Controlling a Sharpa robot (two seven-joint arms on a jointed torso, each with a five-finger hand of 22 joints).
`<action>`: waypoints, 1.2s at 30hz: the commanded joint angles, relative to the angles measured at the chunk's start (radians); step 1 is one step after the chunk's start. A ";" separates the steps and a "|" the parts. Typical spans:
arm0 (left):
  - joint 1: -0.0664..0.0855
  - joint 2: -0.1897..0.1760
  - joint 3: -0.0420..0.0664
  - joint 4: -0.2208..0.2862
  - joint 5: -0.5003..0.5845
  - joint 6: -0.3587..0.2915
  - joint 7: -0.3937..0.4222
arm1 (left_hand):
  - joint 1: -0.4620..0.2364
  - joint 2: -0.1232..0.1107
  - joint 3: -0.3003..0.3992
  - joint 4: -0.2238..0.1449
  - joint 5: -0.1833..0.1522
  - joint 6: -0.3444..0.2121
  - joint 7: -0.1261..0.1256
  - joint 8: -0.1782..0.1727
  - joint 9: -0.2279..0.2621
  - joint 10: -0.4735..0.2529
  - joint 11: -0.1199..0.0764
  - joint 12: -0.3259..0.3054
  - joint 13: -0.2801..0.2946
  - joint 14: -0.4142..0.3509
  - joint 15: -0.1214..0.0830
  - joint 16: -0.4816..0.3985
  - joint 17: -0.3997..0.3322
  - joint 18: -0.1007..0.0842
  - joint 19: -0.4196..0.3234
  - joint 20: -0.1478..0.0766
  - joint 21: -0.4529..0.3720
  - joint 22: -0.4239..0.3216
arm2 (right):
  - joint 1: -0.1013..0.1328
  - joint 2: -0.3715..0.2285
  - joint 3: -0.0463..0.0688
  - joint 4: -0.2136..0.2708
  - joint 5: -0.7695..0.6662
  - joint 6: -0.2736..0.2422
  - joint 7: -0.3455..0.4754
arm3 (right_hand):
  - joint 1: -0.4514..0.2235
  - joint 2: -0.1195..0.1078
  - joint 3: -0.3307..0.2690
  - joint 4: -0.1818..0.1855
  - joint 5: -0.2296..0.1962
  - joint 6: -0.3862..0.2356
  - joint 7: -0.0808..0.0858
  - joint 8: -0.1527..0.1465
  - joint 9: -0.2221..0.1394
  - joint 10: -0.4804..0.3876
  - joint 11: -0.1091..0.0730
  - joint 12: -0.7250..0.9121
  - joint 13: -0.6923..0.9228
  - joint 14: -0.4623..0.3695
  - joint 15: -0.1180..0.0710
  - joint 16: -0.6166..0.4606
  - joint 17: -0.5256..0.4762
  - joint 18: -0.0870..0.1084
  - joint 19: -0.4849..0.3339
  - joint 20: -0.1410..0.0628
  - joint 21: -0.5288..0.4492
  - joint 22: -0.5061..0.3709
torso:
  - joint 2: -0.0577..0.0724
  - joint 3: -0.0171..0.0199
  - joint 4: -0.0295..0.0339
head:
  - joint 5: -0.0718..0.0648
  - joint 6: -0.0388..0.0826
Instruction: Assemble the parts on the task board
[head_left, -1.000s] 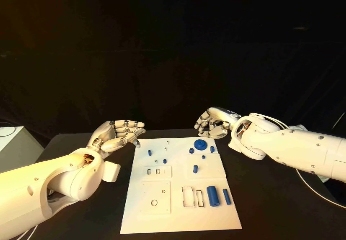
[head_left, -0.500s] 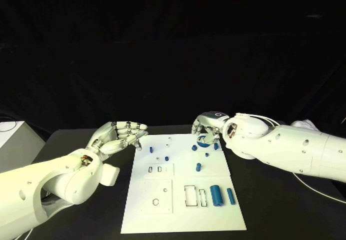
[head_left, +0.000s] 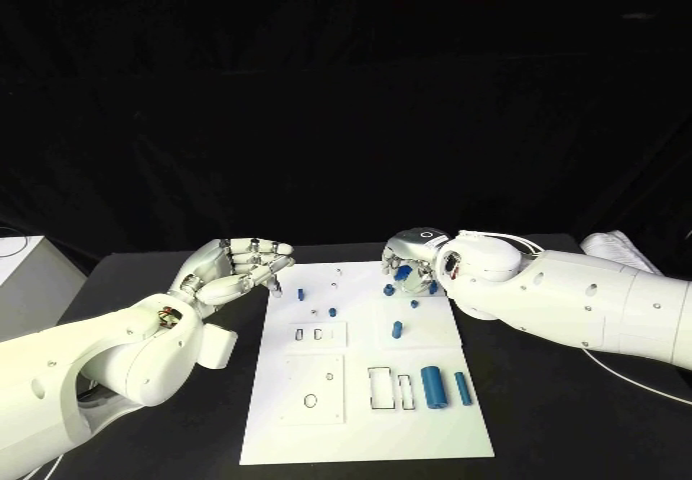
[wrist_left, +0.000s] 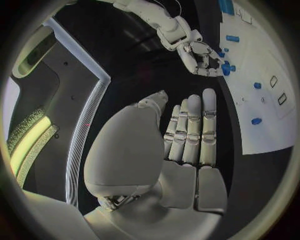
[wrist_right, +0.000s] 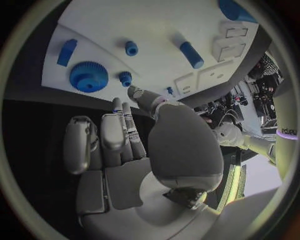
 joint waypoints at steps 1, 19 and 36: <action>0.002 0.000 0.001 0.004 -0.004 0.012 0.007 | -0.006 -0.006 0.004 0.001 -0.007 -0.008 -0.001 0.004 0.001 -0.009 0.000 -0.003 0.002 -0.005 0.001 -0.004 -0.002 0.012 -0.008 -0.001 0.003 0.001 | -0.005 0.003 0.000 -0.005 -0.032 0.034 -0.016 | 0.005 -0.003 -0.003 0.003 -0.002 -0.004 -0.001 -0.001 0.002 -0.007 0.000 -0.002 0.001 0.030 0.006 0.006 0.003 -0.021 0.008 0.000 0.006 0.005 | 0.007 0.0005 0.0027 | -0.001 -0.003; 0.007 -0.003 0.003 0.004 -0.003 0.011 0.006 | -0.007 -0.005 0.006 0.001 -0.007 -0.009 0.000 0.004 0.002 -0.010 0.001 -0.003 0.002 -0.006 0.002 -0.005 -0.002 0.012 -0.010 -0.001 0.005 0.003 | -0.014 0.021 -0.001 -0.025 -0.031 0.032 -0.016 | -0.001 0.007 -0.003 0.015 0.004 -0.002 -0.001 0.001 0.009 -0.006 0.000 -0.002 0.003 0.030 0.006 0.036 0.029 -0.025 0.017 0.003 0.025 0.032 | 0.017 0.0021 0.0048 | 0.002 -0.003; 0.011 -0.006 0.003 0.005 -0.002 0.008 0.003 | -0.008 -0.004 0.007 0.001 -0.007 -0.010 0.001 0.004 0.003 -0.010 0.001 -0.003 0.002 -0.006 0.002 -0.006 -0.003 0.012 -0.012 0.000 0.007 0.004 | -0.022 0.033 -0.001 -0.034 -0.023 0.044 -0.010 | 0.000 0.036 0.020 0.031 0.012 0.028 -0.009 0.022 0.031 0.035 -0.010 0.004 0.012 0.031 0.000 0.078 0.062 -0.036 0.040 0.000 0.066 0.094 | 0.024 0.0031 0.0045 | 0.006 -0.009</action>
